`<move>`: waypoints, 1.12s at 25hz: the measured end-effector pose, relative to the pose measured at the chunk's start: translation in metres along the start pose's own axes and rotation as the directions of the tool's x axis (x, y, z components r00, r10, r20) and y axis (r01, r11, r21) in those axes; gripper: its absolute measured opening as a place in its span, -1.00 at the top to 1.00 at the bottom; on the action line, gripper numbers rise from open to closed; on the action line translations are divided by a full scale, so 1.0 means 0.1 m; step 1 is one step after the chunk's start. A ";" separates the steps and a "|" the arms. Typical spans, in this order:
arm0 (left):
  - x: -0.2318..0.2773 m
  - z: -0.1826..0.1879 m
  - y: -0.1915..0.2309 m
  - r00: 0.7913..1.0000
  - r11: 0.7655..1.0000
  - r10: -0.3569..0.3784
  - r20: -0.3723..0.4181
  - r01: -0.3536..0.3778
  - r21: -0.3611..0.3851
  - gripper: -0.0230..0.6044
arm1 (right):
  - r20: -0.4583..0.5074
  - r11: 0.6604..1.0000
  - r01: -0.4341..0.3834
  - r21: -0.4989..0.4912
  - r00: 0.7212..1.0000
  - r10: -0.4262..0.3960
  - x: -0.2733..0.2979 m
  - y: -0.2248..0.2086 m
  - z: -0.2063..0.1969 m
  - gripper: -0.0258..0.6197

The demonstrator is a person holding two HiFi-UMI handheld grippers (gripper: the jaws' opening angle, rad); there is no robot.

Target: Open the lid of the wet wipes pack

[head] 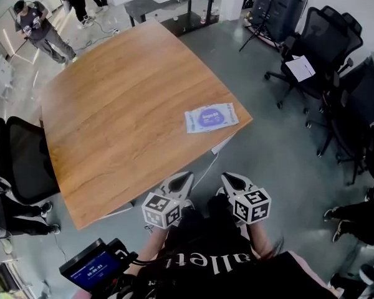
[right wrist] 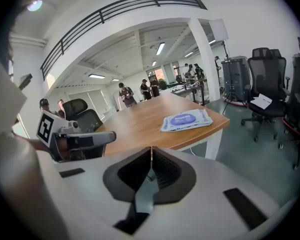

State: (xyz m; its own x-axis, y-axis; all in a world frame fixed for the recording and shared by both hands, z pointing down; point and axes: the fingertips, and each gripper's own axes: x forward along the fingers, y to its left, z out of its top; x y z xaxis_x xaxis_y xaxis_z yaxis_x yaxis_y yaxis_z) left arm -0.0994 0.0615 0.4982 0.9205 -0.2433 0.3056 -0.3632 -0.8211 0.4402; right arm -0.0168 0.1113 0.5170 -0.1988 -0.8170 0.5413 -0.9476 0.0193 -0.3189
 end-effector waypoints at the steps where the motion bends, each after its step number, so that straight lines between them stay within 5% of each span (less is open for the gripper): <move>1: 0.01 -0.01 0.03 1.000 1.000 0.005 -0.002 -0.005 -0.006 0.92 | -0.003 1.000 -0.001 0.003 1.000 0.001 0.02 -0.04 0.02 0.87; 8: 0.23 0.17 0.35 0.997 0.996 0.074 0.002 -0.074 -0.040 0.92 | 0.000 0.999 -0.031 -0.017 1.000 0.031 0.38 -0.41 0.39 0.87; 15: 0.69 0.41 0.75 0.979 0.976 0.203 0.008 -0.202 -0.076 0.92 | -0.069 0.980 -0.159 -0.121 0.986 0.151 0.92 -0.77 0.89 0.87; 28: 1.72 0.25 1.24 0.942 0.954 0.288 -0.172 -0.298 -0.036 0.92 | -0.240 0.883 -0.355 -0.307 0.927 0.289 1.69 -1.30 1.24 0.87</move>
State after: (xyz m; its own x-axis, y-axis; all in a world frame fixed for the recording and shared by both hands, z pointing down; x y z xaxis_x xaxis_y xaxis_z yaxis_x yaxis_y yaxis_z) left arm 0.0170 -0.0952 0.5843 0.7378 -0.3770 0.5599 -0.6263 -0.6918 0.3595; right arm 0.1038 -0.1004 0.5532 -0.5179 -0.6136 0.5961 -0.8432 0.4834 -0.2351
